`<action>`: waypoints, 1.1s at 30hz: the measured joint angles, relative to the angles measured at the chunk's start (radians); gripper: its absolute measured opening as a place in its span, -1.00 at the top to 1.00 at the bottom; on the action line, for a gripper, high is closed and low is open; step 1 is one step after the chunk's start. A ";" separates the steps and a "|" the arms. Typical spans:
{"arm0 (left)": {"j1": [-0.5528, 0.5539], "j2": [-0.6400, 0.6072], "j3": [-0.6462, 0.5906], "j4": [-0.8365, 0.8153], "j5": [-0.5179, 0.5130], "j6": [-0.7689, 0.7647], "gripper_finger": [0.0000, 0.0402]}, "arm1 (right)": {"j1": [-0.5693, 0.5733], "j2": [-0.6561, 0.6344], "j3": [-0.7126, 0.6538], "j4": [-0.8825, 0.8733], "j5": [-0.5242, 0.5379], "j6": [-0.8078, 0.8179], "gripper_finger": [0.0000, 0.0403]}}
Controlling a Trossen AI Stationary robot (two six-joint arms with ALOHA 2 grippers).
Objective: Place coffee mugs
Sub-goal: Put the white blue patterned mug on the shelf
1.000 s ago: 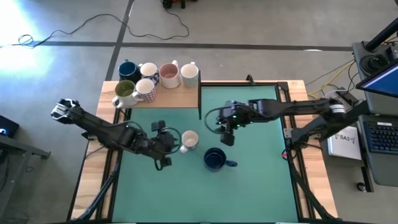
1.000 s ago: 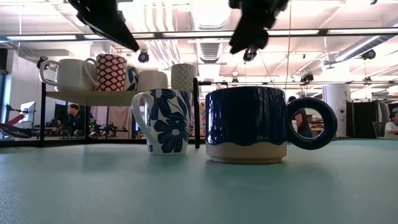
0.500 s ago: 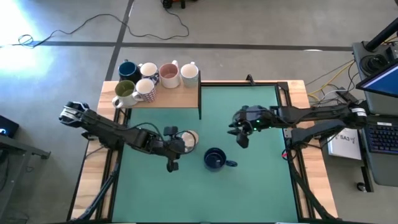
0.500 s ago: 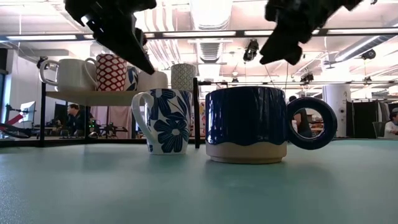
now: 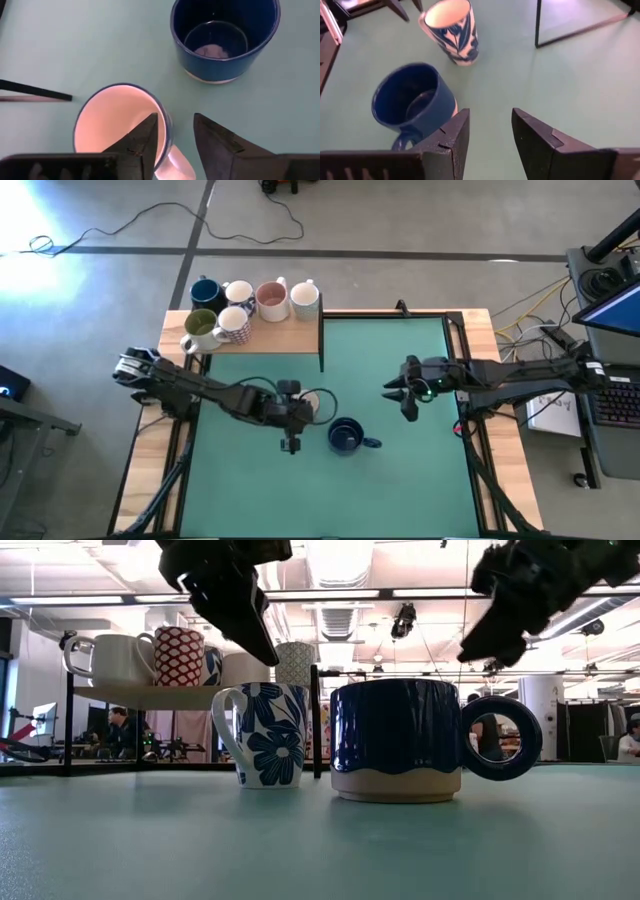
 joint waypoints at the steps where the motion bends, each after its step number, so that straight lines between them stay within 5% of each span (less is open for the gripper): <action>1: 0.004 0.004 0.013 -0.018 0.001 -0.001 0.44 | 0.000 -0.008 -0.013 -0.001 0.000 0.003 0.32; 9: 0.053 0.050 0.063 -0.092 0.044 -0.093 0.27 | 0.000 -0.015 -0.055 -0.014 0.000 0.003 0.36; 21: 0.104 0.102 0.046 -0.102 0.079 -0.073 0.32 | 0.000 0.004 -0.055 -0.008 -0.002 0.040 0.37; 27: 0.119 0.139 0.044 -0.118 0.072 -0.027 0.49 | 0.000 0.005 -0.055 -0.008 -0.002 0.040 0.38; 33: 0.118 0.139 0.044 -0.148 0.081 -0.027 0.93 | 0.000 0.005 -0.055 -0.008 -0.002 0.040 0.35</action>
